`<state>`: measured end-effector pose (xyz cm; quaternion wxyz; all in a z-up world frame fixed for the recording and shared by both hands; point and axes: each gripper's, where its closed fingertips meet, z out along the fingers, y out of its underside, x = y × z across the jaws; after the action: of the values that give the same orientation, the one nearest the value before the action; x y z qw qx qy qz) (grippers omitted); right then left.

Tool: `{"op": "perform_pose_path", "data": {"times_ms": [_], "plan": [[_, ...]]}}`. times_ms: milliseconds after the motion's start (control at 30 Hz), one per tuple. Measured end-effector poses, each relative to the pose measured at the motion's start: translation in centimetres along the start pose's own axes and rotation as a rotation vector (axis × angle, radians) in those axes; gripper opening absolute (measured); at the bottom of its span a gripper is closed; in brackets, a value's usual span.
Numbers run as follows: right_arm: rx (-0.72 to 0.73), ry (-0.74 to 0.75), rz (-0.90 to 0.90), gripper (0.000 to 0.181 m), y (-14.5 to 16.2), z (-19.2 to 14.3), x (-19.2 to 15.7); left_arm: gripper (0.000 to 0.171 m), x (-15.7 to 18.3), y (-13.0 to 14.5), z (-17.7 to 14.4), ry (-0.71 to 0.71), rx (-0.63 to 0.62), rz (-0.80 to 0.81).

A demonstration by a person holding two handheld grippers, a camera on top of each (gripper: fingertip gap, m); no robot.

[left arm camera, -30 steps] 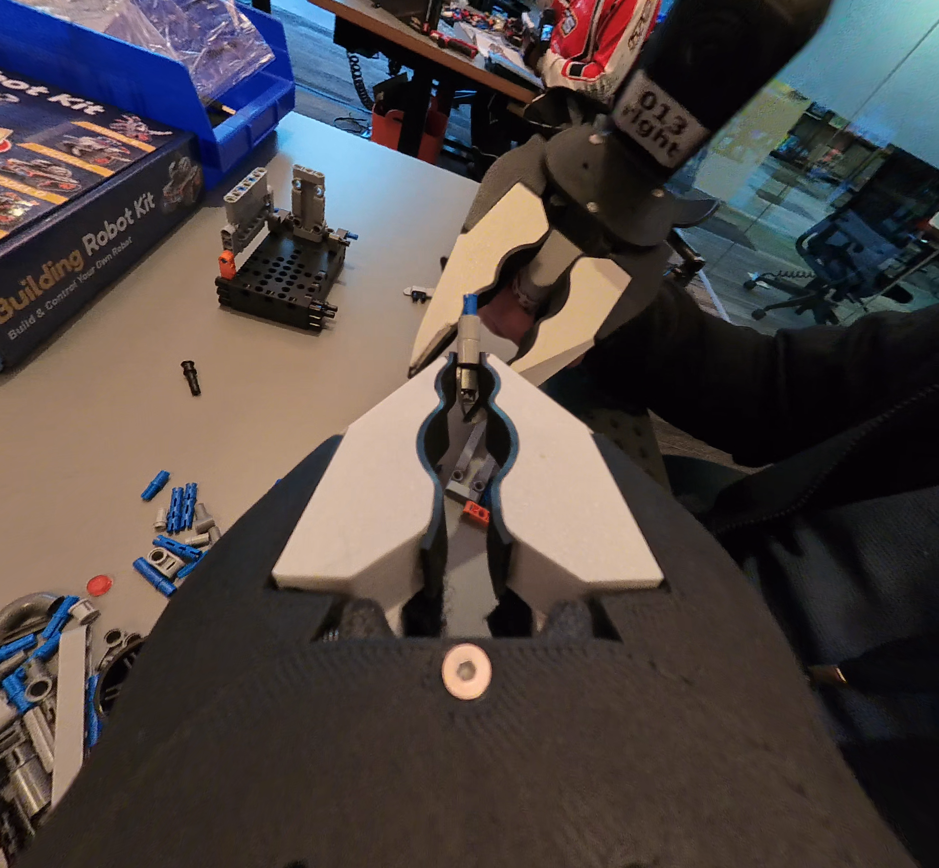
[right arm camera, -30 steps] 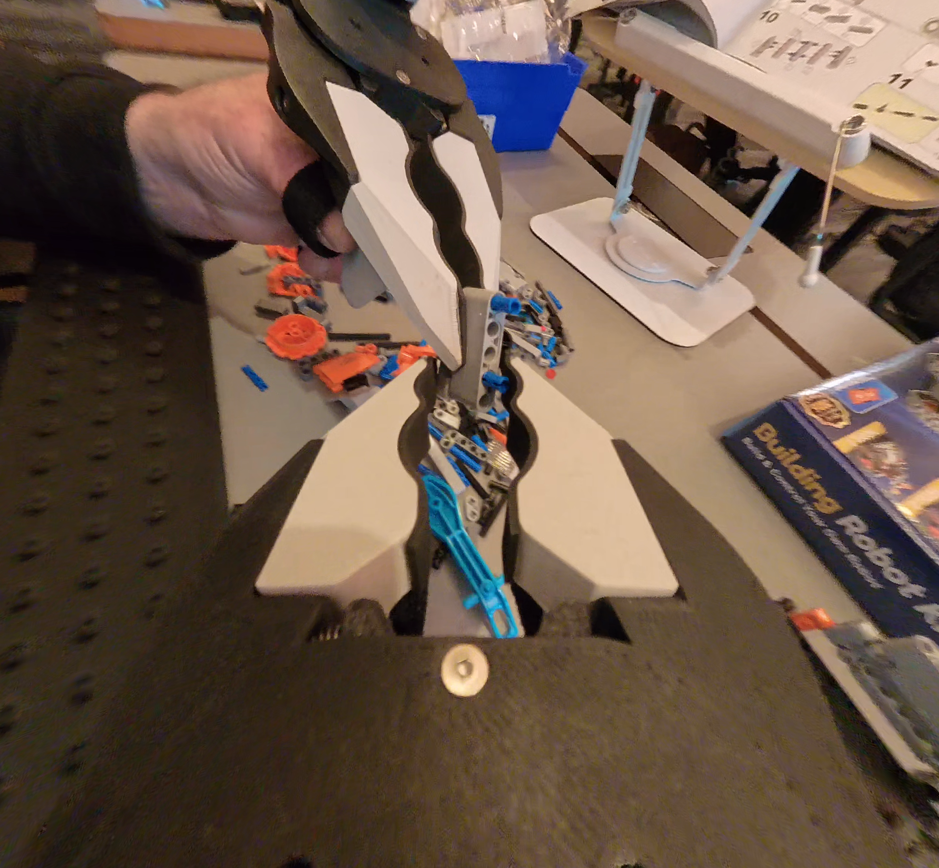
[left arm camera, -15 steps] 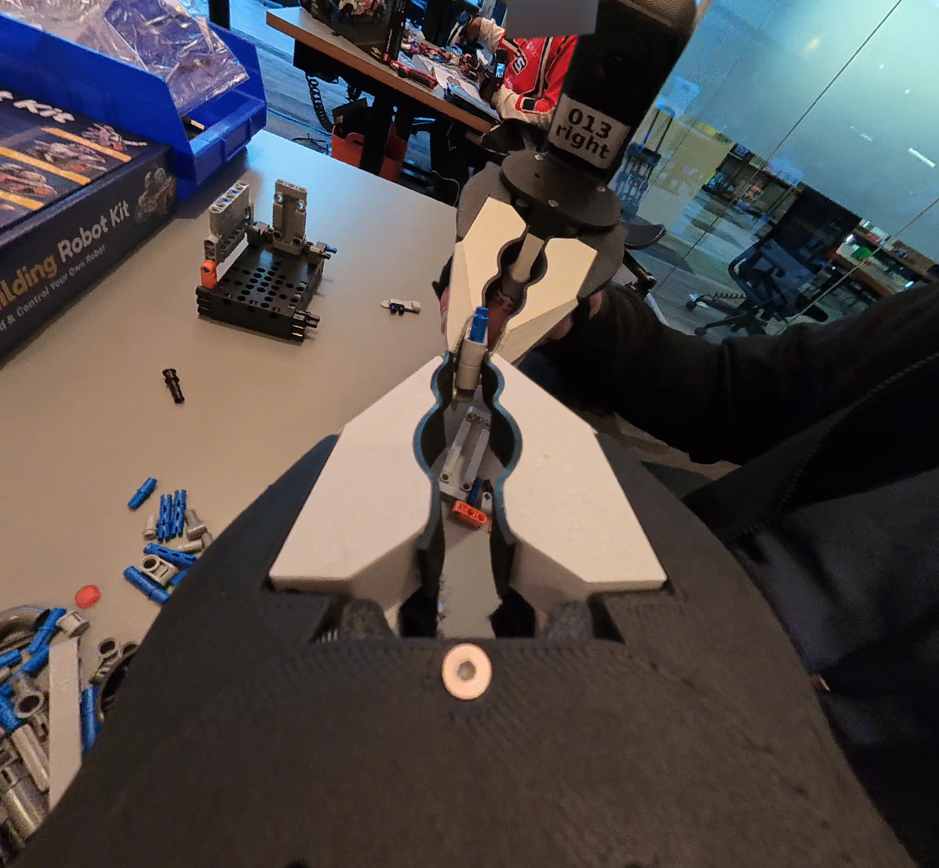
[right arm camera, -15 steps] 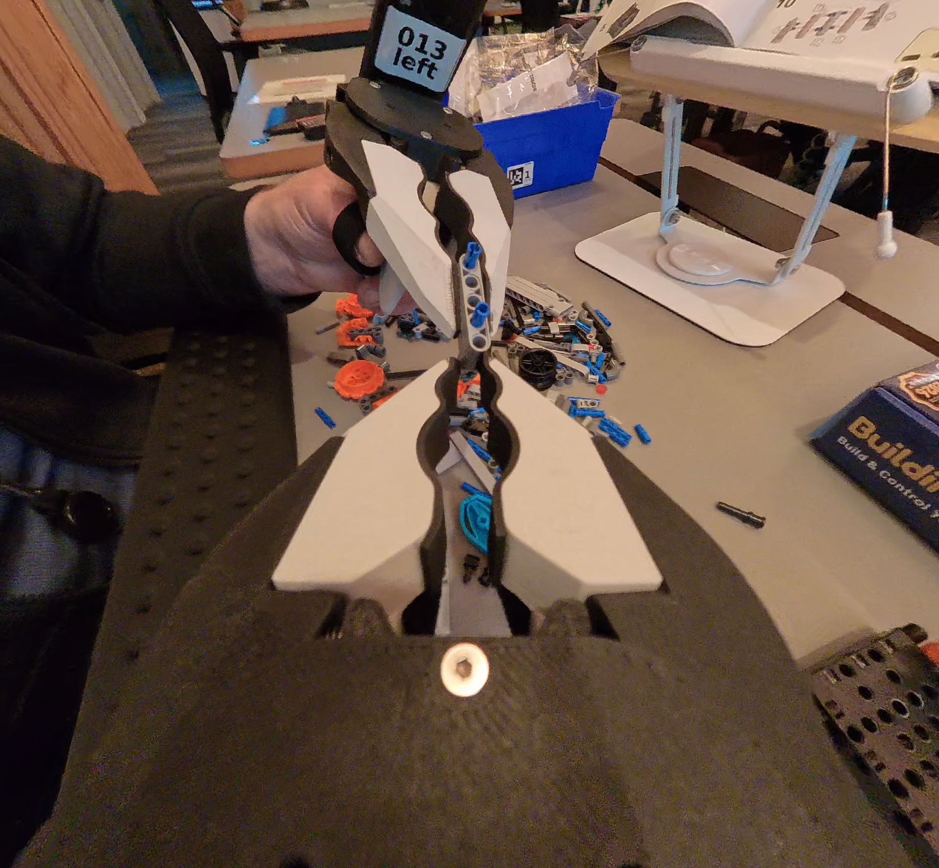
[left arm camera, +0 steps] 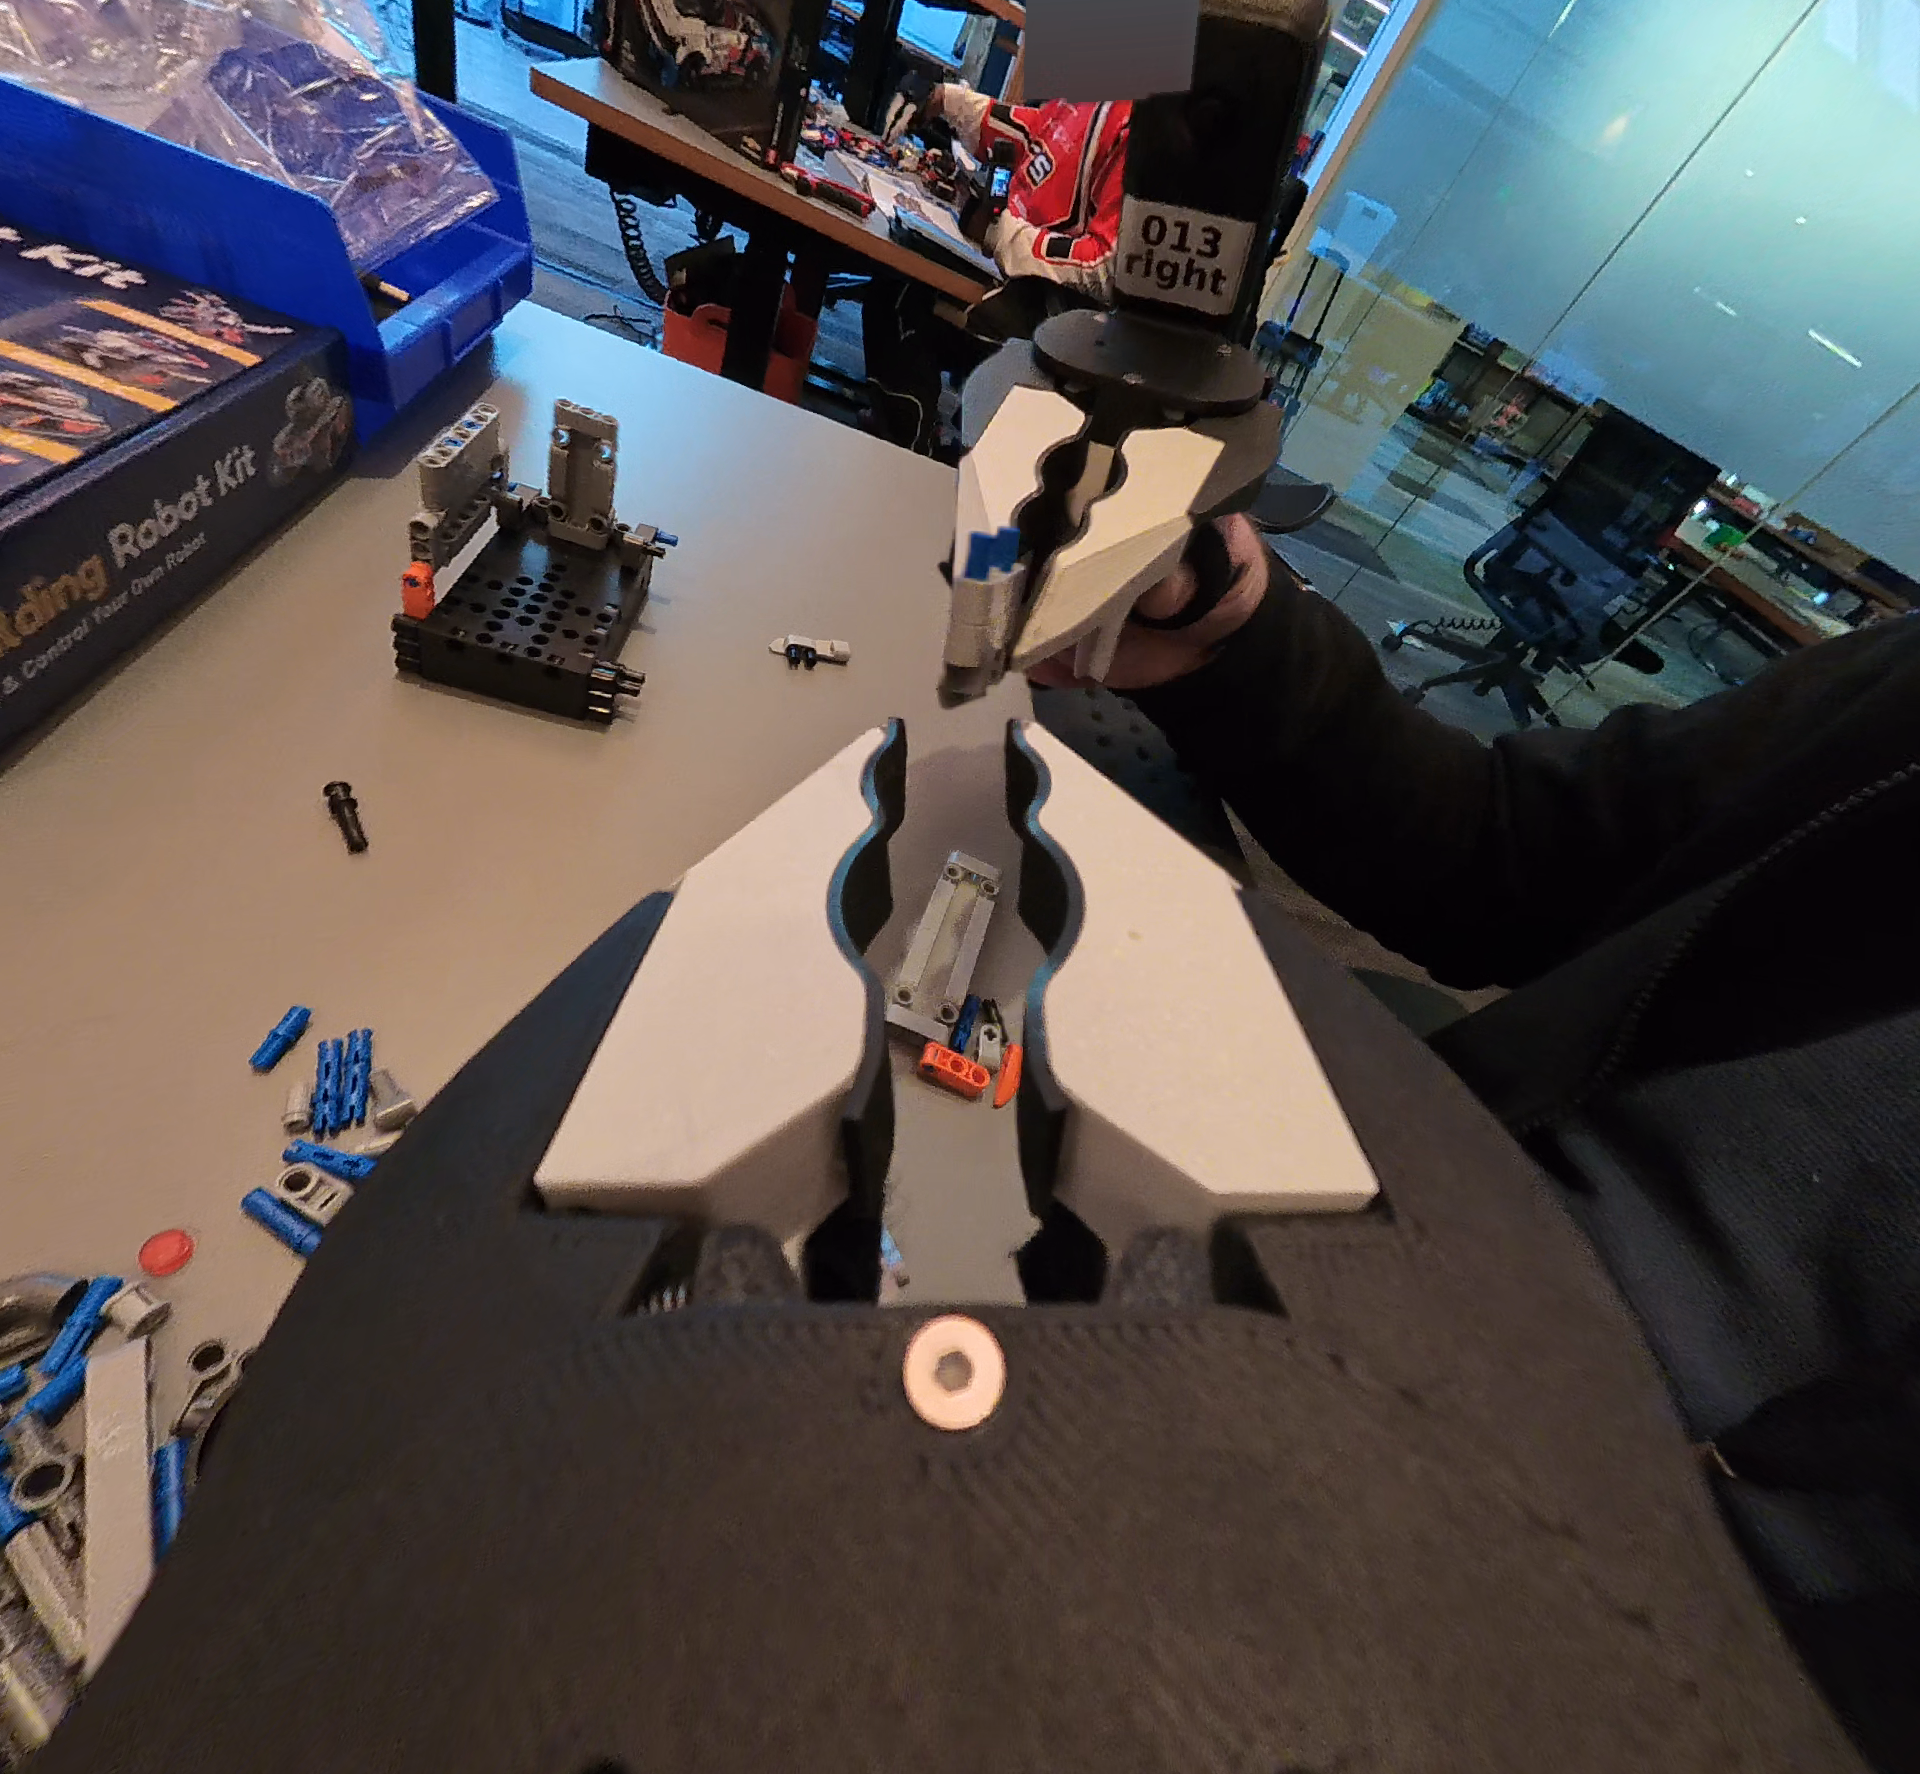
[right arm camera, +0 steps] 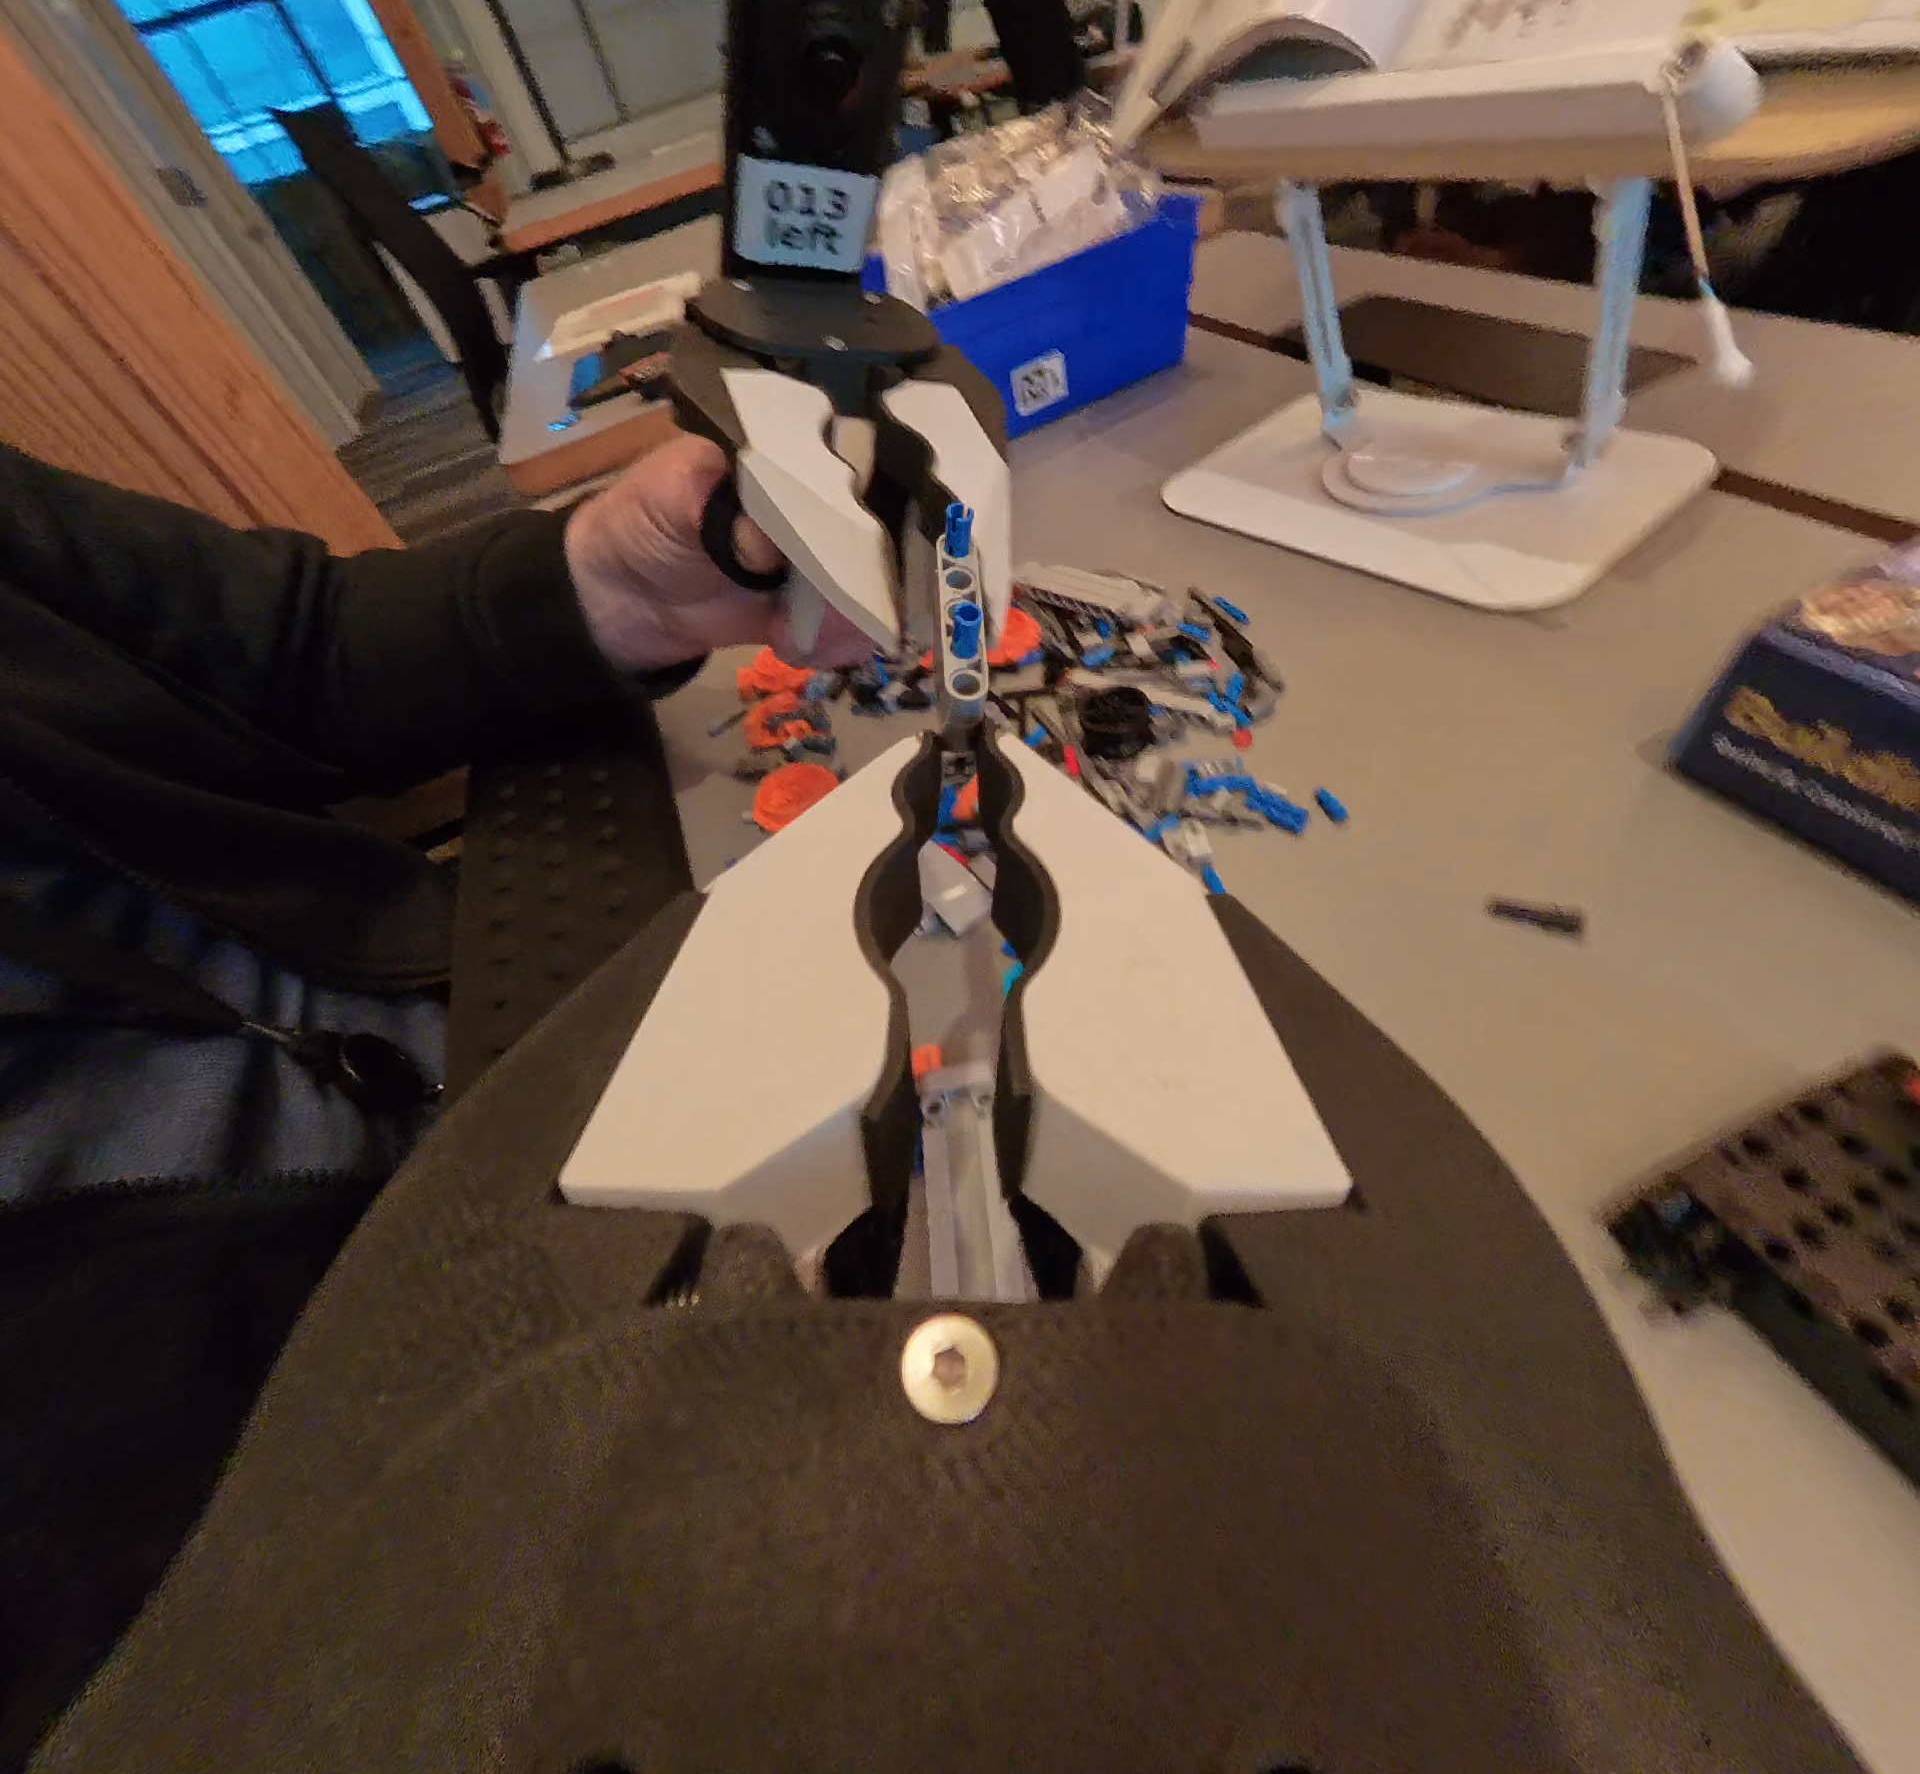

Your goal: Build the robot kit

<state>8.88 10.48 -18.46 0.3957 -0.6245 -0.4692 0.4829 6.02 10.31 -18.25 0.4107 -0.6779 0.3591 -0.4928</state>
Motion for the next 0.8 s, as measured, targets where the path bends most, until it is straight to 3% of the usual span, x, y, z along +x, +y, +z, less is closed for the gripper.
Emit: {"op": "perform_pose_path", "data": {"times_ms": [133, 367, 533, 800], "plan": [[-0.104, 0.093, 0.134, 0.004, 3.1, -2.6, 2.2, 0.017, -0.3, -0.1, -0.6, -0.03, 0.007, 0.009], [-0.416, 0.268, 0.349, 0.004, 11.8, -7.2, 4.1, 0.016, -0.6, -0.4, -1.3, -0.081, 0.007, 0.035], [-0.47, 0.309, 0.436, 0.004, 14.4, -8.0, 4.6, 0.017, -1.1, 0.3, -1.1, -0.077, -0.008, -0.002], [-0.439, 0.347, 0.435, 0.023, 13.9, -8.9, 4.9, 0.019, -1.3, 0.0, -1.6, -0.107, -0.007, 0.014]]}}
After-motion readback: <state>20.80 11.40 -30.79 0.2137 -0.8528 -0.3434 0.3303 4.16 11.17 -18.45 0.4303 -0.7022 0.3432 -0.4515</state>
